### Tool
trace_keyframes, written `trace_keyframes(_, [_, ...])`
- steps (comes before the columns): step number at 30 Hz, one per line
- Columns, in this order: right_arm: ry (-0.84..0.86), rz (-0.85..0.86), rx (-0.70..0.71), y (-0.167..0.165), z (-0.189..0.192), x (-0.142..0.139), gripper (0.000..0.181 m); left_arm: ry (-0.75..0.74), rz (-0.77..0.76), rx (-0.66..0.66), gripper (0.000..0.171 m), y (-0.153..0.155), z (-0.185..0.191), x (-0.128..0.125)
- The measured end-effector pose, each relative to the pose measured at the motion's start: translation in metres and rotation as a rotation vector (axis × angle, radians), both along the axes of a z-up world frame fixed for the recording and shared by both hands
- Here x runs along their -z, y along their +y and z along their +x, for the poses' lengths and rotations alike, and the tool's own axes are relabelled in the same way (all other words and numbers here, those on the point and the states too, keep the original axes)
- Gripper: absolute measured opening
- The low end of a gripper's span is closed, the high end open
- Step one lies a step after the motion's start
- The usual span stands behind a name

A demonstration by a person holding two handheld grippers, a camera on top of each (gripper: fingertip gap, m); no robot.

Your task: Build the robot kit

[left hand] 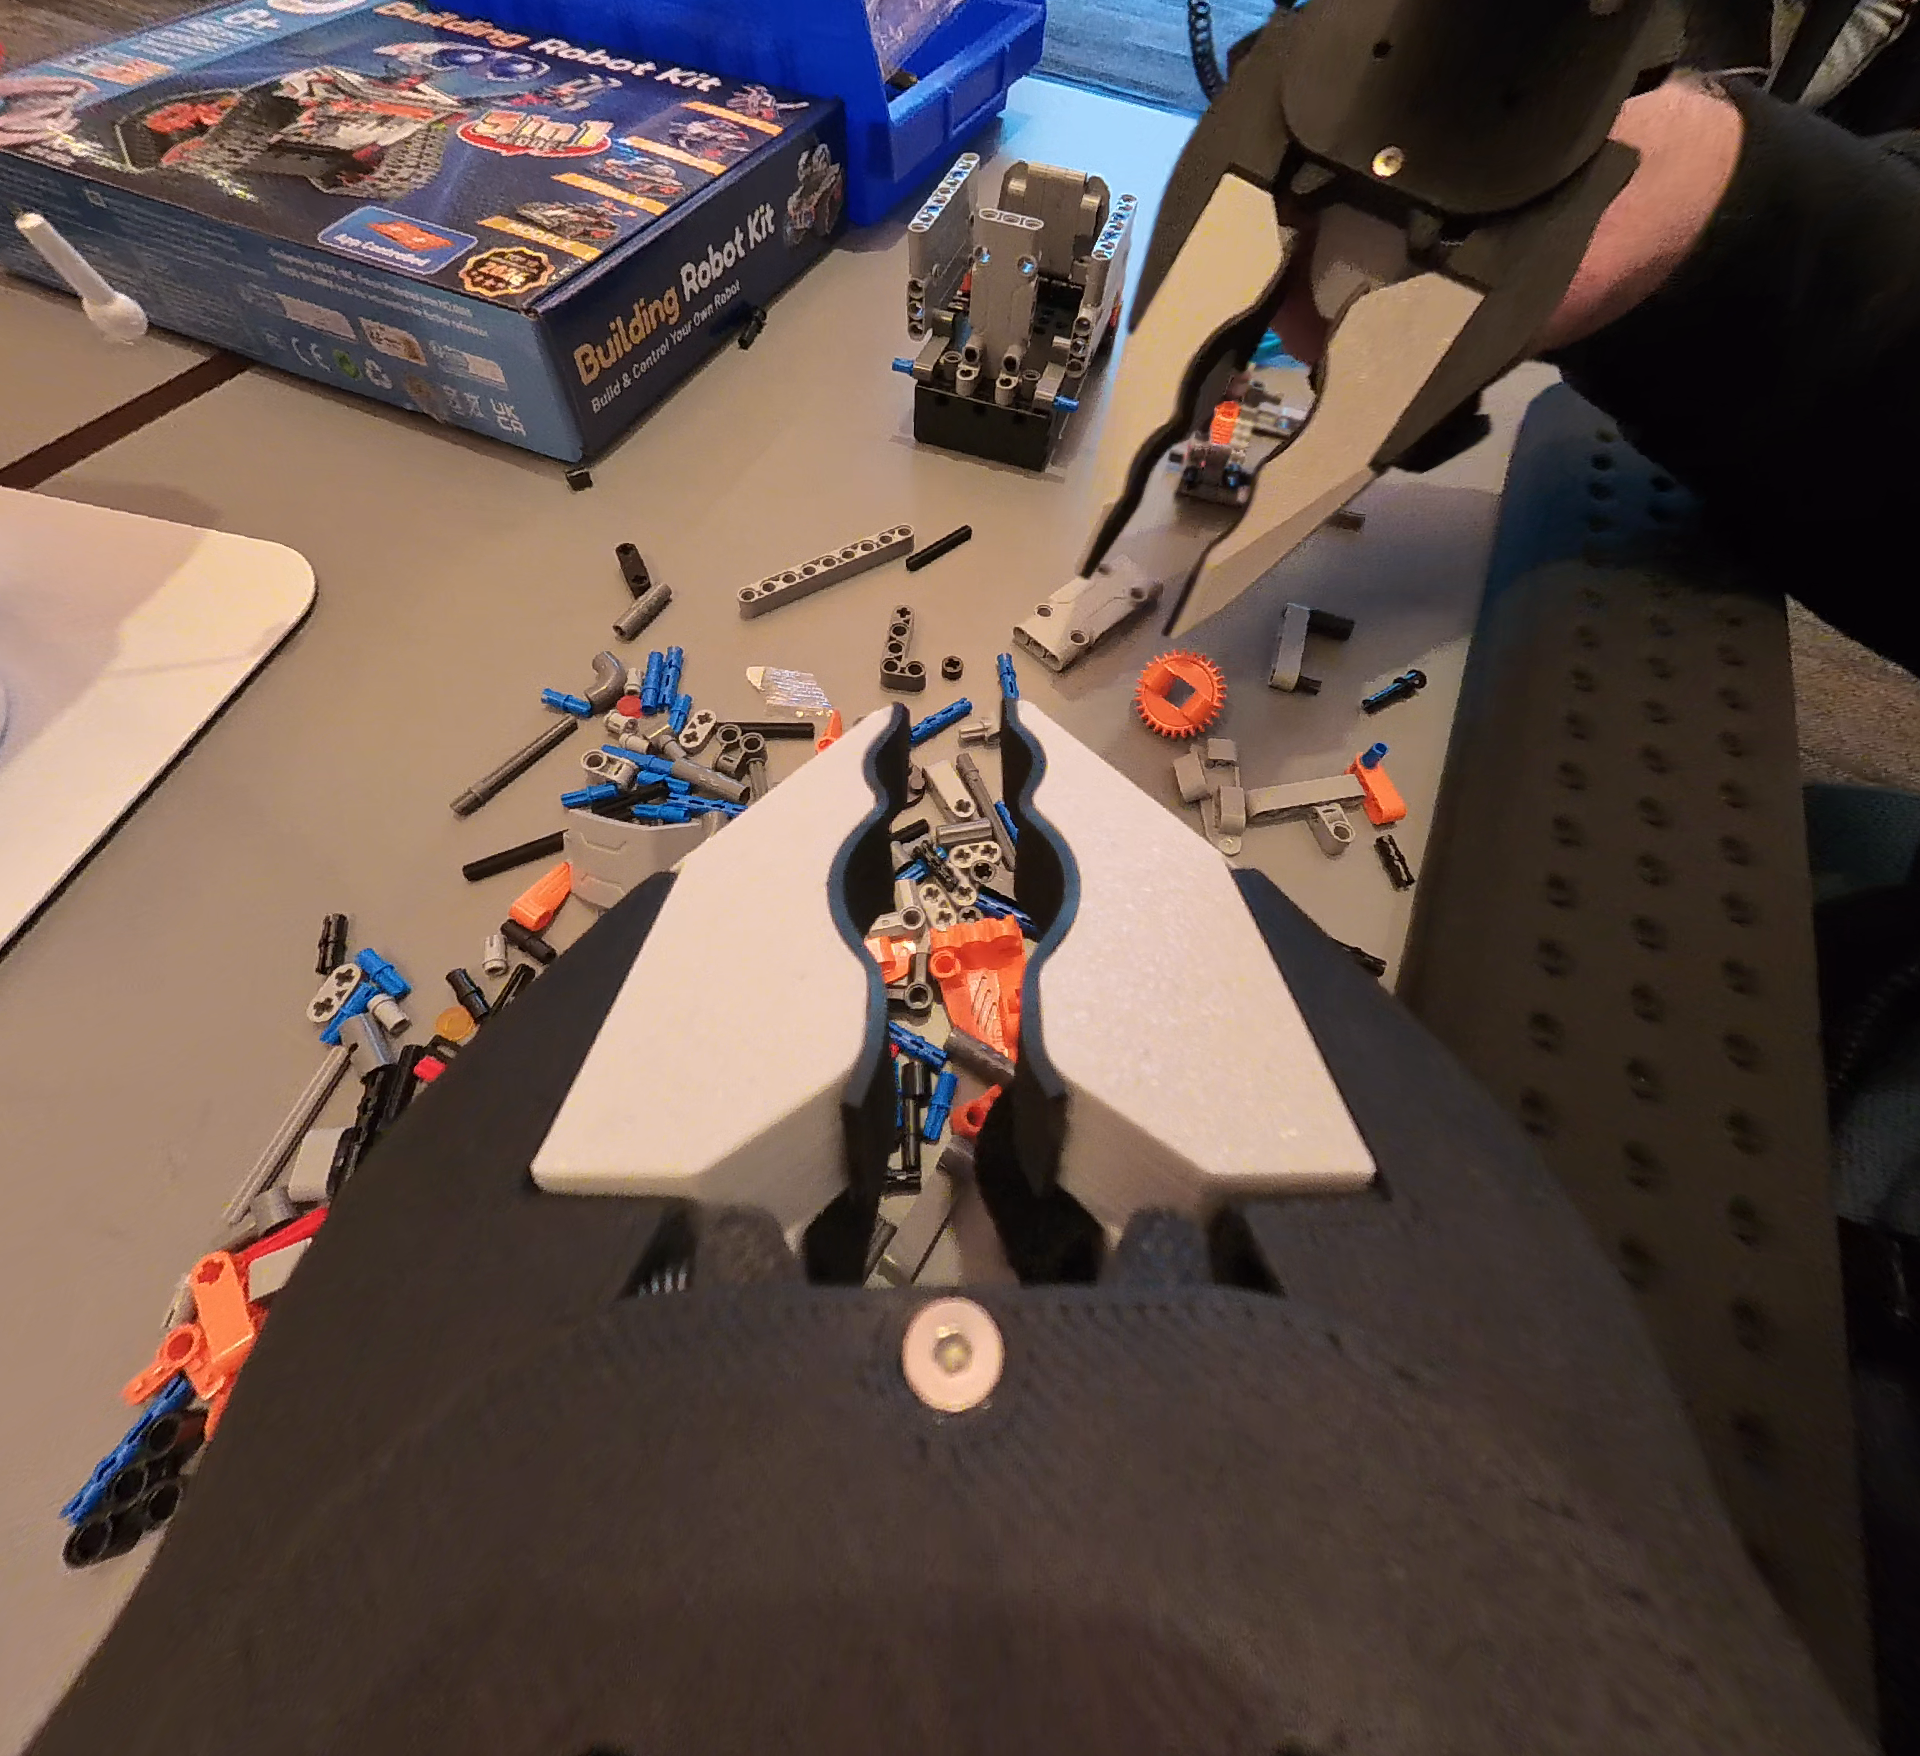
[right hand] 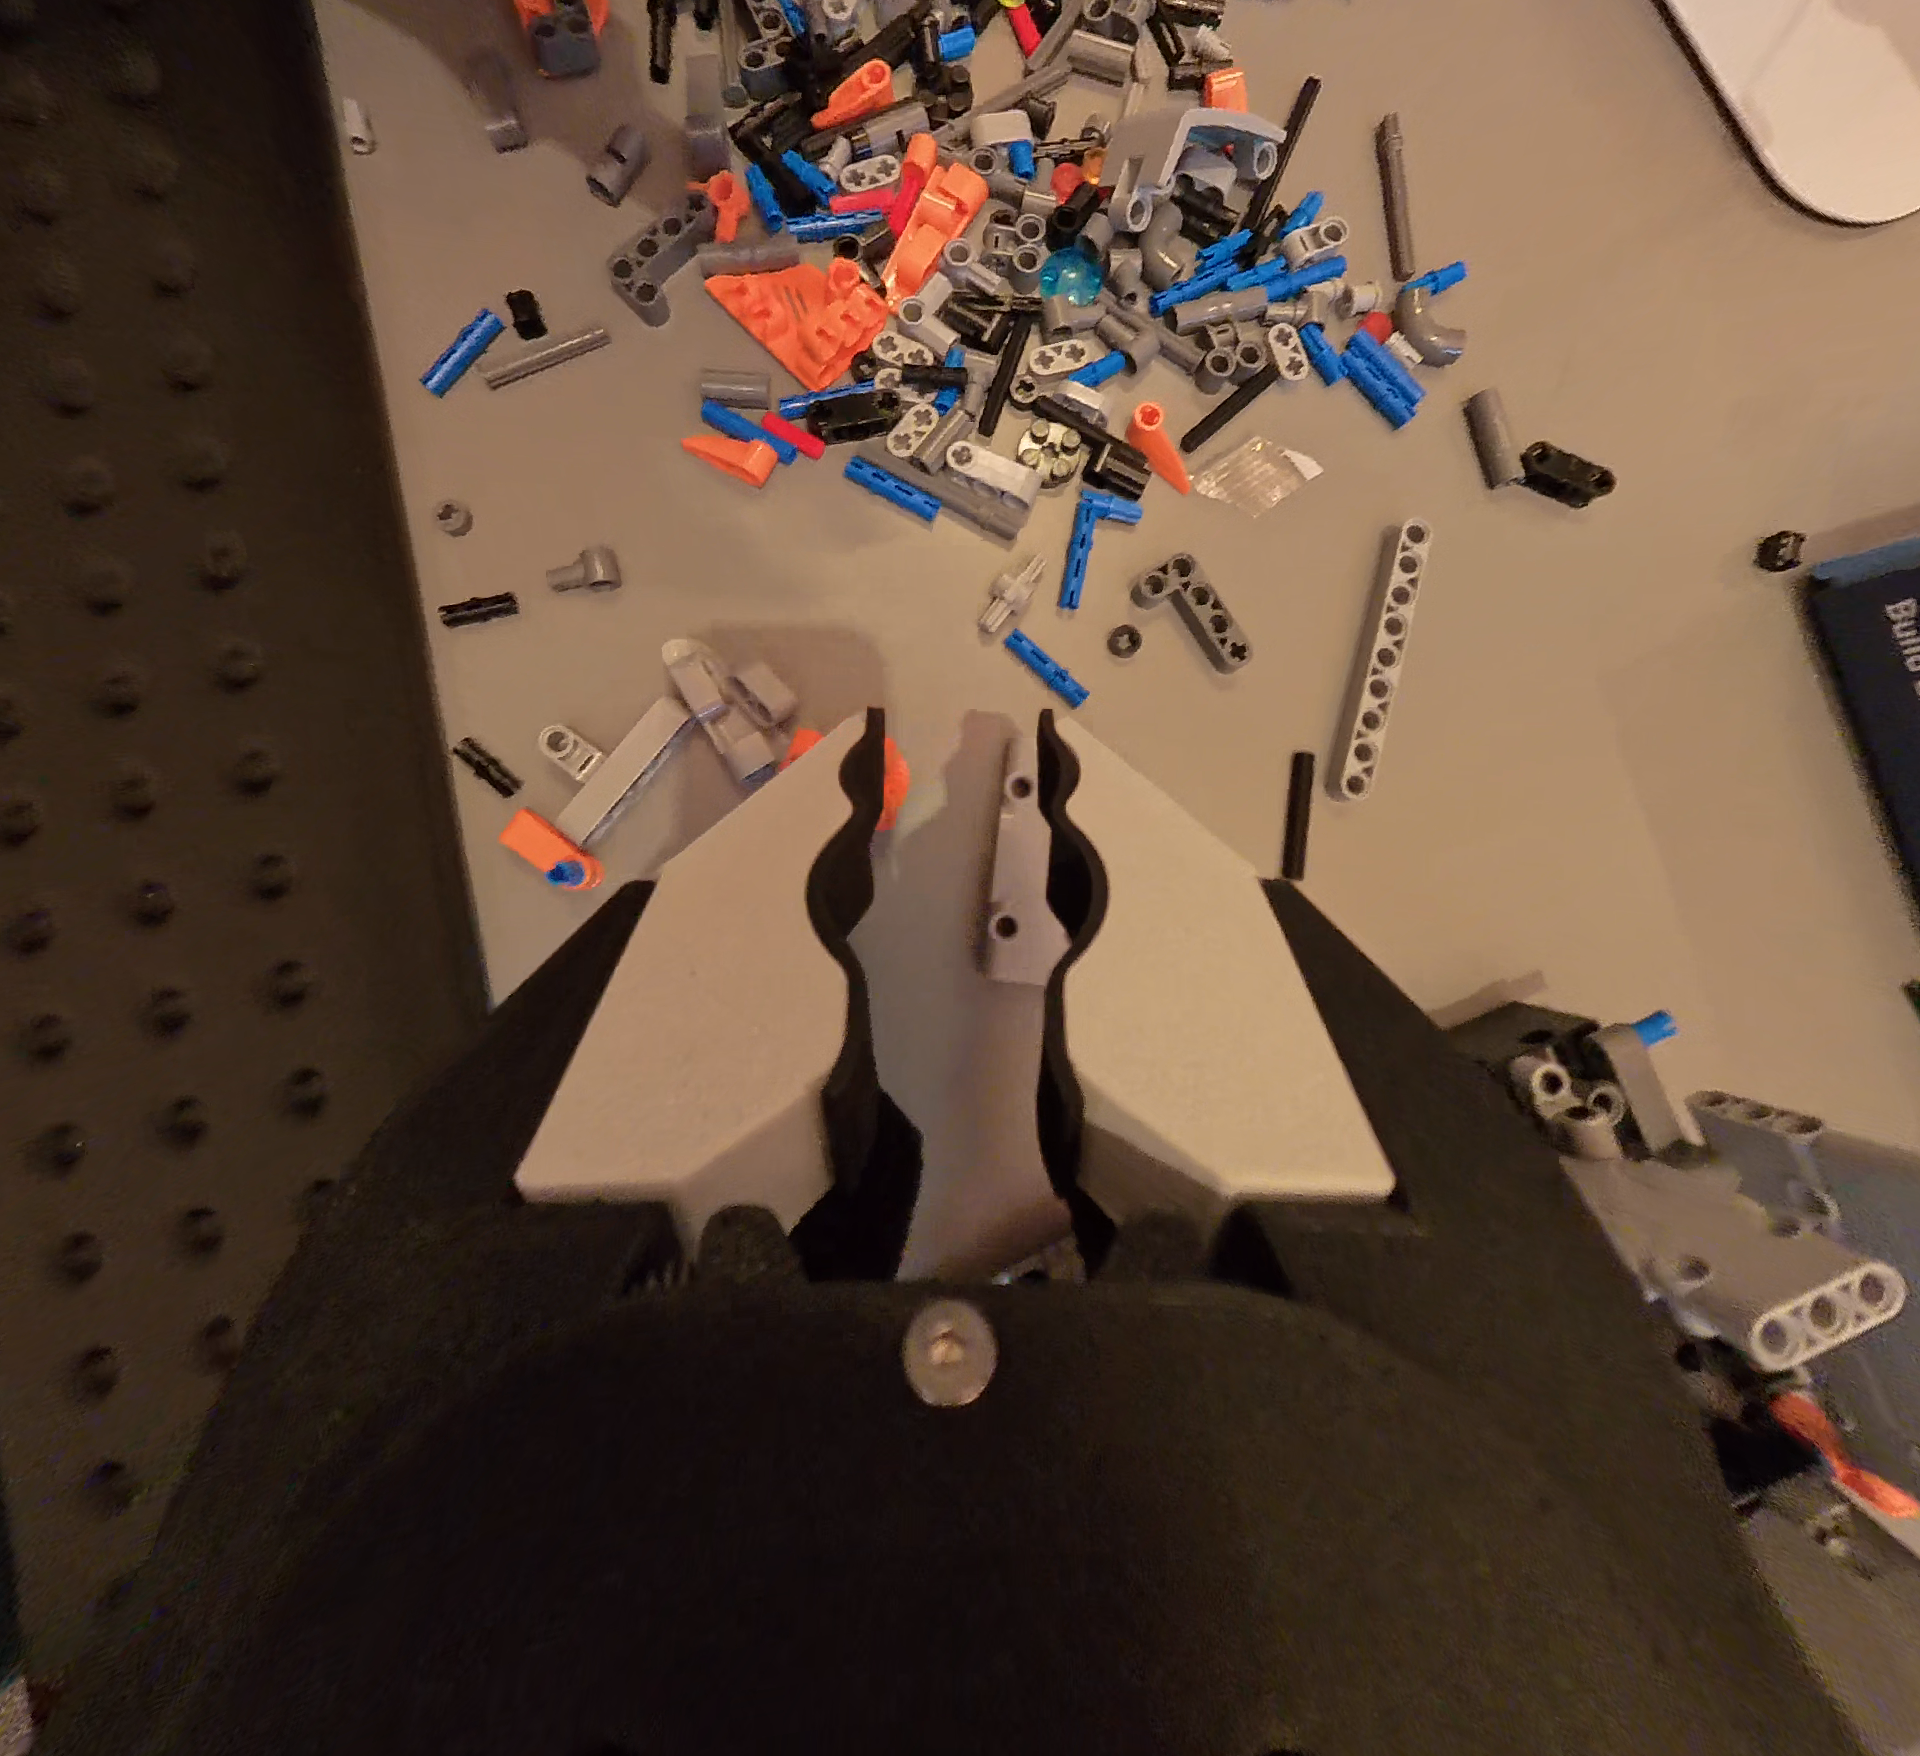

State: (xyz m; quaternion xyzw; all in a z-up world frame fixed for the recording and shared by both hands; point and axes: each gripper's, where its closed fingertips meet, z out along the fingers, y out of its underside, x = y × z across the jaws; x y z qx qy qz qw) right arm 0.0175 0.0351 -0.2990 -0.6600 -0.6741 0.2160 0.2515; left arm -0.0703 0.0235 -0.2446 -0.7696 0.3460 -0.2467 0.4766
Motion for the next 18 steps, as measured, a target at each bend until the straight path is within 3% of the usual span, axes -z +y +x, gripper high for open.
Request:
trace_keyframes(9, [-0.143,0.029,-0.050,0.022,-0.015,0.028,0.020,0.010,0.010,0.004,0.015,-0.002,0.001,-0.001])
trace_keyframes(18, [-0.129,-0.045,-0.086,0.021,-0.019,0.039,0.003,0.018,-0.001,0.016,0.015,-0.003,0.005,0.003])
